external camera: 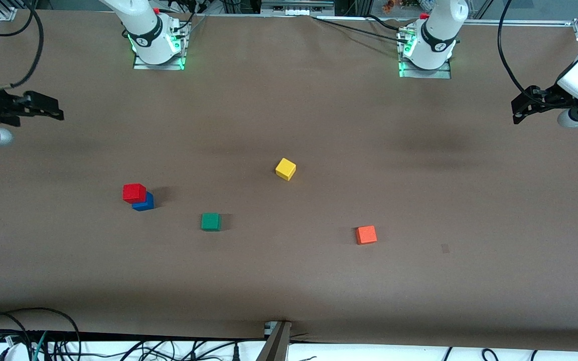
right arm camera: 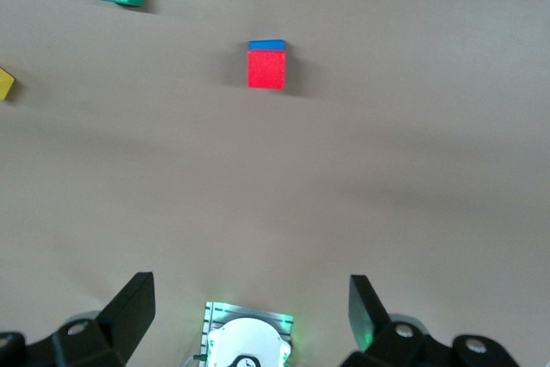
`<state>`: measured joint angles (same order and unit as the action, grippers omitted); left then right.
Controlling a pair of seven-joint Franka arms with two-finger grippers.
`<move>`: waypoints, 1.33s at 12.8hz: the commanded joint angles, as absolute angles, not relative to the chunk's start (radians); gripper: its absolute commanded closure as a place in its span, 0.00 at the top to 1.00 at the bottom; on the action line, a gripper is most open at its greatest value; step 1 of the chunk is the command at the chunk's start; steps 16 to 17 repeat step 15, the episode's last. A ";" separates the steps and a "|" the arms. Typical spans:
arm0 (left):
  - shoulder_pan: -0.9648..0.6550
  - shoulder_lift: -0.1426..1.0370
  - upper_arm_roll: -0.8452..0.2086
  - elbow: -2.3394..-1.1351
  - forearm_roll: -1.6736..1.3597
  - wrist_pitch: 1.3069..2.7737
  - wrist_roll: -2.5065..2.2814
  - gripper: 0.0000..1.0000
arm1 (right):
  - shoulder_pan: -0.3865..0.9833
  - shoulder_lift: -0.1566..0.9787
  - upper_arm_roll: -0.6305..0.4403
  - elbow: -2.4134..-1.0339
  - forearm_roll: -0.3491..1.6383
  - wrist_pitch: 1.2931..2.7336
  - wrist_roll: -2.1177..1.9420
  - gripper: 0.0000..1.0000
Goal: Pass red block to right arm, stack on blue
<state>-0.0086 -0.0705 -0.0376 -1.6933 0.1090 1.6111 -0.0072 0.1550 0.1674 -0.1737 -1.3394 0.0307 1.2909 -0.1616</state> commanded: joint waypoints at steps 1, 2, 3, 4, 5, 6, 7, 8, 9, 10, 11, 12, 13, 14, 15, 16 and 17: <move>-0.008 -0.060 -0.041 -1.663 0.112 1.589 -0.006 1.00 | 0.108 0.062 -0.144 -1.411 0.006 1.319 -0.149 1.00; -0.008 -0.060 -0.041 -1.663 0.112 1.589 -0.006 1.00 | 0.097 0.049 -0.143 -1.413 -0.015 1.342 -0.153 1.00; -0.008 -0.060 -0.041 -1.663 0.112 1.589 -0.006 1.00 | 0.091 0.041 -0.143 -1.430 -0.017 1.350 -0.159 1.00; -0.008 -0.060 -0.041 -1.663 0.112 1.589 -0.006 1.00 | 0.081 0.020 -0.134 -1.446 -0.014 1.345 -0.158 1.00; -0.008 -0.060 -0.041 -1.664 0.112 1.589 -0.008 1.00 | 0.074 0.011 -0.095 -1.451 -0.023 1.332 -0.147 1.00; -0.008 -0.060 -0.041 -1.663 0.112 1.589 -0.006 1.00 | 0.055 -0.001 -0.071 -1.474 -0.025 1.330 -0.144 1.00; -0.008 -0.060 -0.041 -1.663 0.112 1.589 -0.008 1.00 | 0.052 -0.012 -0.069 -1.492 -0.022 1.330 -0.117 1.00; -0.008 -0.060 -0.041 -1.663 0.112 1.589 -0.008 1.00 | 0.052 -0.011 -0.069 -1.493 -0.018 1.330 -0.097 1.00; -0.008 -0.060 -0.041 -1.663 0.112 1.589 -0.008 1.00 | 0.057 -0.005 -0.071 -1.488 -0.020 1.328 -0.097 1.00; -0.008 -0.060 -0.041 -1.663 0.112 1.589 -0.008 1.00 | 0.060 0.009 -0.072 -1.482 -0.021 1.324 -0.100 1.00; -0.008 -0.060 -0.041 -1.663 0.112 1.589 -0.008 1.00 | 0.058 0.023 -0.077 -1.479 -0.020 1.316 -0.107 1.00; -0.008 -0.060 -0.041 -1.664 0.112 1.589 -0.011 1.00 | 0.060 0.026 -0.077 -1.471 -0.020 1.318 -0.107 1.00; -0.008 -0.060 -0.041 -1.664 0.112 1.589 -0.017 1.00 | 0.061 0.037 -0.077 -1.454 -0.021 1.315 -0.107 1.00; -0.008 -0.060 -0.041 -1.663 0.112 1.589 -0.018 1.00 | 0.061 0.043 -0.077 -1.447 -0.021 1.315 -0.107 1.00; -0.008 -0.060 -0.041 -1.663 0.112 1.589 -0.018 1.00 | 0.061 0.043 -0.077 -1.447 -0.021 1.315 -0.107 1.00; -0.008 -0.060 -0.041 -1.663 0.112 1.589 -0.018 1.00 | 0.061 0.043 -0.077 -1.447 -0.021 1.315 -0.107 1.00; -0.008 -0.060 -0.041 -1.663 0.112 1.589 -0.018 1.00 | 0.061 0.043 -0.077 -1.447 -0.021 1.315 -0.107 1.00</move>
